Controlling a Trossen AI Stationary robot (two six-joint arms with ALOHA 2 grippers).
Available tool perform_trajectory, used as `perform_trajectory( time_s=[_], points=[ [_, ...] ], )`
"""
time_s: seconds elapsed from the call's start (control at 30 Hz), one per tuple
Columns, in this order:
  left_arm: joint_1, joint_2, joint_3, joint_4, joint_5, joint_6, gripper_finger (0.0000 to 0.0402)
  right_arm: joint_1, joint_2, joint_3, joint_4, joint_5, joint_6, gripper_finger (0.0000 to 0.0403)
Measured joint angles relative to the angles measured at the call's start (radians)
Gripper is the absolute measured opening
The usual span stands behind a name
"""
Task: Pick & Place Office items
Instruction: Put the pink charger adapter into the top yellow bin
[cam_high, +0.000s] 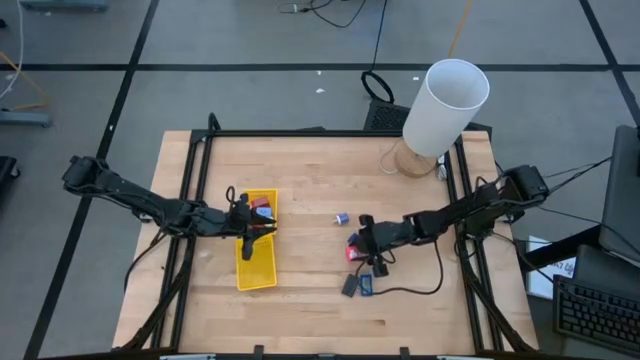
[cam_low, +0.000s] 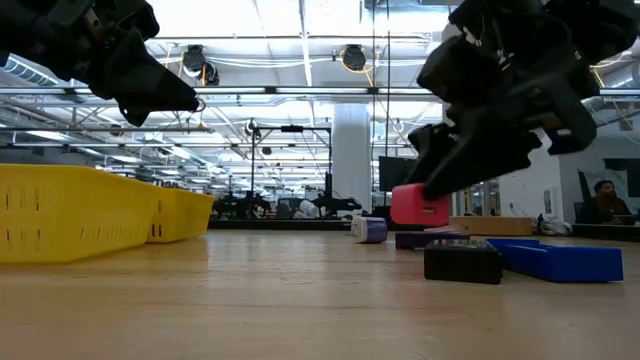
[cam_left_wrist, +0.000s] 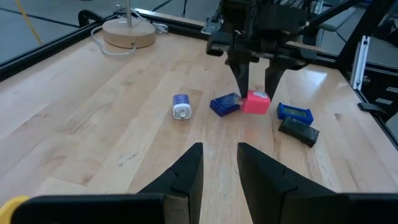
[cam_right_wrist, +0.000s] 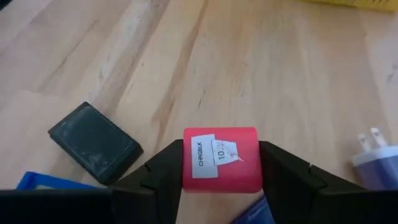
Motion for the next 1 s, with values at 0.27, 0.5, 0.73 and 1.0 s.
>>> perform_trajectory(
  time_s=[0.27, 0.5, 0.73, 1.0],
  points=[
    [0.000, 0.000, 0.000, 0.000, 0.000, 0.000, 0.0097, 0.002, -0.079, 0.000, -0.038, 0.001, -0.005, 0.0174],
    [0.000, 0.000, 0.000, 0.000, 0.000, 0.000, 0.0097, 0.002, -0.124, 0.000, -0.065, 0.000, 0.035, 0.0174],
    [0.000, 0.000, 0.000, 0.000, -0.023, -0.150, 0.0102, 0.002, -0.169, 0.000, -0.064, -0.001, 0.048, 0.0174],
    [0.072, 0.079, 0.000, -0.001, -0.027, -0.397, 0.0199, 0.002, -0.173, 0.000, -0.052, 0.007, -0.006, 0.0174]
  ],
)
